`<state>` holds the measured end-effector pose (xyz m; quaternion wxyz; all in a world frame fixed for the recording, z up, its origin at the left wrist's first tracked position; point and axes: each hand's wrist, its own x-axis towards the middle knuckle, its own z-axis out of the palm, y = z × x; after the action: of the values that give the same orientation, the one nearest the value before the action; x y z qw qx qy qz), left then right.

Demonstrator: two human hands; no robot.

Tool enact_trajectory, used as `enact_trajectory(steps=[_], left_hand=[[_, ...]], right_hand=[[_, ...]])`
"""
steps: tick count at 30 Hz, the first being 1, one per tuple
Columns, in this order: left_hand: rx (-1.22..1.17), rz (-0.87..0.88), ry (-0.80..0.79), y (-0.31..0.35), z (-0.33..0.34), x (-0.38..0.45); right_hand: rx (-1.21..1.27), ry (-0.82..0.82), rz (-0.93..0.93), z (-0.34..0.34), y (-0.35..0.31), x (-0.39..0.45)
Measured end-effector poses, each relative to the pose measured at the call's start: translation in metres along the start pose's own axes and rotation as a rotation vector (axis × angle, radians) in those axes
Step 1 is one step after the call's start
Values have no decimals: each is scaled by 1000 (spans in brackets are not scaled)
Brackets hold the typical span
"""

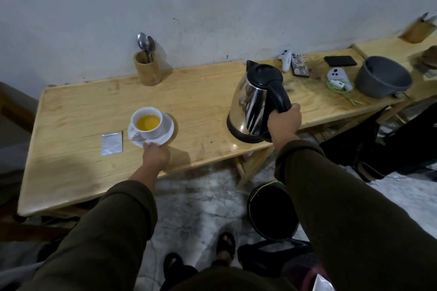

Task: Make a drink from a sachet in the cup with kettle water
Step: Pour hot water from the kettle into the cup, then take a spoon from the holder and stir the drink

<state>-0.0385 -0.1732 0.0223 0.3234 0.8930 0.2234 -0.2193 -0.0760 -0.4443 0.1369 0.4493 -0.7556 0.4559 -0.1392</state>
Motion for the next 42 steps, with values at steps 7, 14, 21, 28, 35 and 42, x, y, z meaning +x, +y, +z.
enact_trajectory(steps=[7, 14, 21, 28, 35, 42], left_hand=[[-158, 116, -73, -13, -25, 1], [-483, -50, -14, -17, -48, 0], [-507, -71, -136, -28, -68, 16], [-575, -72, -235, -49, -75, 59], [-811, -182, -305, -33, -88, 66], [-877, -351, -255, -26, -93, 75]], right_hand=[[-34, 98, -42, 18, -7, -44], [-183, 39, -234, 53, -27, -84], [-291, -232, -356, 106, -61, -92], [-534, -441, -531, 185, -113, -67], [-547, -565, -651, 267, -168, -34], [-302, -717, -359, 317, -200, -14]])
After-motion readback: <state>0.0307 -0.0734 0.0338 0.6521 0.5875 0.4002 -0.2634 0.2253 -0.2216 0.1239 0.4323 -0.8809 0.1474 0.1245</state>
